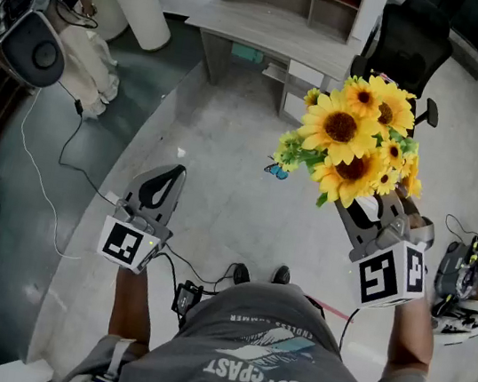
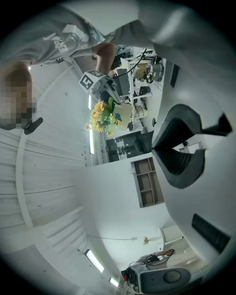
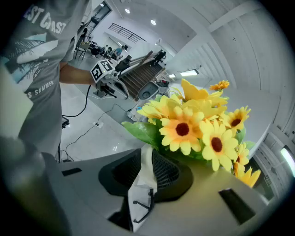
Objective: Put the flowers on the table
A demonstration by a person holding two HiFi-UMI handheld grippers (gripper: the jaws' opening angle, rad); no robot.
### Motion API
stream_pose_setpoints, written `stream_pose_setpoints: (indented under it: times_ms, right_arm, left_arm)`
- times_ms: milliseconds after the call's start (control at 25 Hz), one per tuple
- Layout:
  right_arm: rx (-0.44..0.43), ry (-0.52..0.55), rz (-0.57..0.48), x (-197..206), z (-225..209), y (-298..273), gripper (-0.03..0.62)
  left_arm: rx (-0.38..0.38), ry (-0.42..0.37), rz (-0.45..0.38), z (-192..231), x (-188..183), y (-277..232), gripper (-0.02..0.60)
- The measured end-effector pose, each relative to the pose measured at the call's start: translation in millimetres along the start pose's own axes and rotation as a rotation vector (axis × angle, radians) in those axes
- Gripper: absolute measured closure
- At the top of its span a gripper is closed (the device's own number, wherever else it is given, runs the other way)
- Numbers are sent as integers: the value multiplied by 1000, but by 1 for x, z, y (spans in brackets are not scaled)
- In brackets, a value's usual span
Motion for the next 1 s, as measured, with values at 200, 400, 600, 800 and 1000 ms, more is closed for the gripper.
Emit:
stream_pose_setpoints:
  times_ms: [200,400,600,800,1000]
  right_arm:
    - [10,-2,7,-3,0,0,497]
    - [18,-5,13,-2,1,-1,499]
    - [29,-16,12,-2,3,-1,499]
    - [20,-17,9,0,3,-2,497]
    - [3,-19,-6,-1,3,-3,497]
  left_arm:
    - [5,4,0,1,2,1,568]
    - [10,7,-6,2,5,0,568]
    - [16,3,-14,5,6,0,568]
    - [21,3,-10,4,6,-2,568]
    - [16,1,7,1,3,4,568]
Point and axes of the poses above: the fingertips, and each gripper's own axes: y backward along the fingers, z to its left, x out of its underside, the point moved 9 cm from there along y, backward along the fingers, and after that the axes turned 14 degrees about -y, right-handed, at the moved point
